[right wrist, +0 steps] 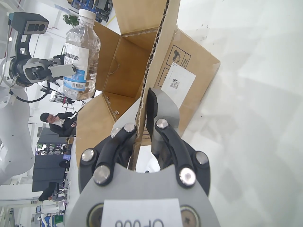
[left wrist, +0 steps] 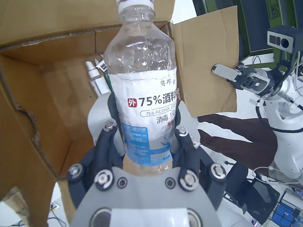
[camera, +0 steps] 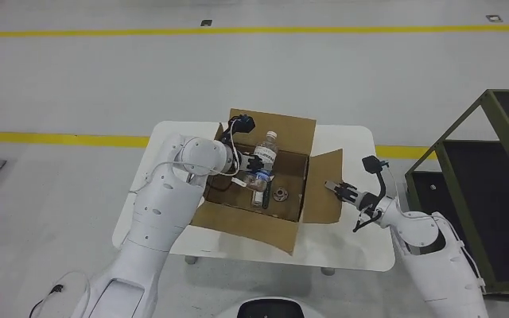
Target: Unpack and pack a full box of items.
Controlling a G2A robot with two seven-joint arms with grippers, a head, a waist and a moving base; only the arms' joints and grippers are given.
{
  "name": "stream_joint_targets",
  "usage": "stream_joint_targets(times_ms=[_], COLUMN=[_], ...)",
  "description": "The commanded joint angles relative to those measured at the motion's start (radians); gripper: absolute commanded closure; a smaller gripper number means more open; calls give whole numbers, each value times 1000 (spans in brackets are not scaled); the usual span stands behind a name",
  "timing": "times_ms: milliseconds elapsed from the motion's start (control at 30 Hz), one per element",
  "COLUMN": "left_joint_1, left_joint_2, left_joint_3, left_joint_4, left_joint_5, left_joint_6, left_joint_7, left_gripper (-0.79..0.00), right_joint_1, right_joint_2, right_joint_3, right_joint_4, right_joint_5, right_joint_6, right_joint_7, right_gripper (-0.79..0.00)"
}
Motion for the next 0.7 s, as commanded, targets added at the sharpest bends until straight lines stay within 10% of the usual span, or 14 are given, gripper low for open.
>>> stream_joint_targets(times_ms=[0,667], left_joint_1=[0,35], left_joint_2=[0,40], left_joint_3=[0,-96], left_joint_4=[0,-176], left_joint_5=[0,22], left_joint_6=[0,24], left_joint_7=[0,-91], left_gripper=[0,0], right_joint_1=[0,-27], right_joint_2=[0,28], right_joint_3=[0,99], right_joint_4=[0,-1], right_joint_5=[0,13], right_joint_6=[1,-66], right_joint_7=[-1,102], right_gripper=[0,0])
